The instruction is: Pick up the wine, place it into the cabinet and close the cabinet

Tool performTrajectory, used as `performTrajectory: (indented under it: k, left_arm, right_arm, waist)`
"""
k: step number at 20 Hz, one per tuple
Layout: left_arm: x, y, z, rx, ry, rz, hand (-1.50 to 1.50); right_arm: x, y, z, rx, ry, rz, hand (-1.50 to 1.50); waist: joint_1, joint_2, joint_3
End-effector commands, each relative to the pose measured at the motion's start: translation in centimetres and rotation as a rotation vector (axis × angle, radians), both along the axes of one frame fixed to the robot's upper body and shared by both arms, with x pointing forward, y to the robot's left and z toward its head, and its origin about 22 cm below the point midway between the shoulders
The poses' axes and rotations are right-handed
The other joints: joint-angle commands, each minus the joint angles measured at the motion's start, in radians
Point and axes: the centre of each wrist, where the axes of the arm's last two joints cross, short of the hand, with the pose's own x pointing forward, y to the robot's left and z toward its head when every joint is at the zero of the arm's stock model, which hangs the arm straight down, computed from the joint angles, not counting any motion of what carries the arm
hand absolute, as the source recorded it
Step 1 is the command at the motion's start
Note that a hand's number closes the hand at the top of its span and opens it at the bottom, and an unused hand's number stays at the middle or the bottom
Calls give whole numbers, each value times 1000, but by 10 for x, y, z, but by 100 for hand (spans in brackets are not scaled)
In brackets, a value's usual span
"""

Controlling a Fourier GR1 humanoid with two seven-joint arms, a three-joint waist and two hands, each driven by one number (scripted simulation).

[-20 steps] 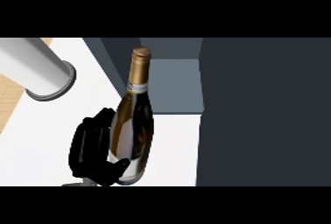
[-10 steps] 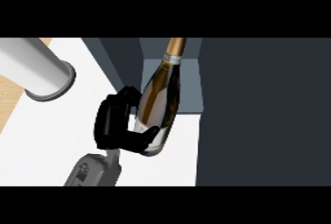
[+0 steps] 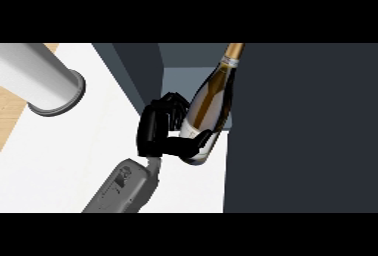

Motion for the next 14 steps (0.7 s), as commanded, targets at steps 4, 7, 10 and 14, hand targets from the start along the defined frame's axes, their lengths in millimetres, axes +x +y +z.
performTrajectory:
  k: [4,7,10,14]
  left_arm:
    - [14,-4,-12,-4,53,20,150]
    - [9,-6,-41,29,58,45,150]
    - [9,-5,-43,31,85,53,150]
    - [10,0,-61,11,115,63,150]
  right_arm:
    - [-2,-14,1,-21,10,-7,-150]
    - [-5,5,-1,-13,12,-14,-150]
    - [19,-4,1,0,9,-5,-150]
    - [13,8,10,-3,15,-5,-150]
  waist:
    - [0,0,0]
    - [-4,0,0]
    - [4,0,0]
    - [1,1,0]
